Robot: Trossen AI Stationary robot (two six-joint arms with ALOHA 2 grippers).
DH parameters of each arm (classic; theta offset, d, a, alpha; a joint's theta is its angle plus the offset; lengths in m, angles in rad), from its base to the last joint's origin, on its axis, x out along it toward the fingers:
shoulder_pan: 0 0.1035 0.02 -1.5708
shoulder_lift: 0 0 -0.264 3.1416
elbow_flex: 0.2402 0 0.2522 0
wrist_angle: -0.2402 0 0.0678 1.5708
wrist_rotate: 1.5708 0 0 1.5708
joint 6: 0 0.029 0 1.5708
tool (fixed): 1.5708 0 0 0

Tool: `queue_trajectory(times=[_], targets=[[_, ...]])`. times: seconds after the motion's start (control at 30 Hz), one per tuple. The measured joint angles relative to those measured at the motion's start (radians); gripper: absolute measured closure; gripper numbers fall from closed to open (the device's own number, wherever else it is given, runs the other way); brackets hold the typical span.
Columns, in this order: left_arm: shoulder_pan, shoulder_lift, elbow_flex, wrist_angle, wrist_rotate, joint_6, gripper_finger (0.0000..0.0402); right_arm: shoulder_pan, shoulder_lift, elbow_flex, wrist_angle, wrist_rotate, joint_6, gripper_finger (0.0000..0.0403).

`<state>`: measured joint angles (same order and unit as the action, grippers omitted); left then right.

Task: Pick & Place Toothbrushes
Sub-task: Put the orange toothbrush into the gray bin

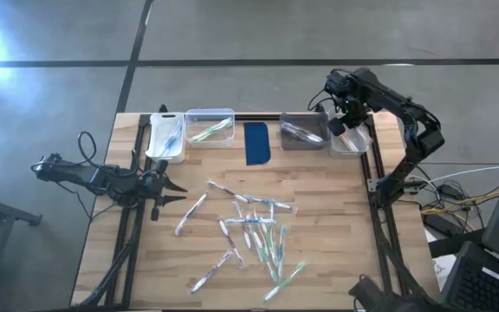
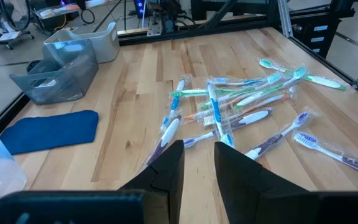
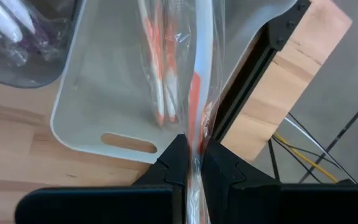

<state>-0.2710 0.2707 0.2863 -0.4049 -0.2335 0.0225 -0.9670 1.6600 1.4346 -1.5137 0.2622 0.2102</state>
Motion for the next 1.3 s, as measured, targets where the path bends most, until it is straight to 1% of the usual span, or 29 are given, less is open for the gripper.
queue_trajectory(times=[0.1, 0.2, 0.33, 0.43, 0.57, 0.73, 0.87, 1.17, 1.3], targets=[[0.000, 0.000, 0.000, 0.000, 0.000, 0.000, 0.0307, 0.001, 0.000, -0.022, 0.001, 0.004, 0.000, 0.0384], [0.000, 0.000, 0.000, 0.000, 0.000, 0.000, 0.0307, 0.010, 0.000, -0.039, 0.012, 0.033, 0.014, 0.0384], [0.000, 0.000, 0.000, 0.000, 0.000, 0.000, 0.0307, 0.015, 0.001, -0.069, 0.024, 0.028, 0.029, 0.0384], [0.000, 0.000, 0.000, 0.000, 0.000, 0.000, 0.0307, 0.027, 0.000, -0.101, 0.044, 0.028, 0.072, 0.0384], [0.000, 0.000, 0.000, 0.000, 0.000, 0.000, 0.0307, 0.047, 0.000, -0.176, 0.128, 0.032, 0.098, 0.0384], [0.000, 0.000, 0.000, 0.000, 0.000, 0.000, 0.0307, 0.057, -0.002, -0.251, 0.252, 0.107, 0.106, 0.0384], [0.000, 0.000, 0.000, 0.000, 0.000, 0.000, 0.0307, 0.057, -0.002, -0.279, 0.299, 0.158, 0.125, 0.0384], [0.000, 0.000, 0.000, 0.001, 0.000, 0.000, 0.0307, 0.057, -0.004, -0.325, 0.400, 0.161, 0.092, 0.0384], [0.000, 0.000, -0.007, 0.001, 0.000, 0.000, 0.0307, 0.055, -0.004, -0.339, 0.407, 0.162, 0.082, 0.0384]])
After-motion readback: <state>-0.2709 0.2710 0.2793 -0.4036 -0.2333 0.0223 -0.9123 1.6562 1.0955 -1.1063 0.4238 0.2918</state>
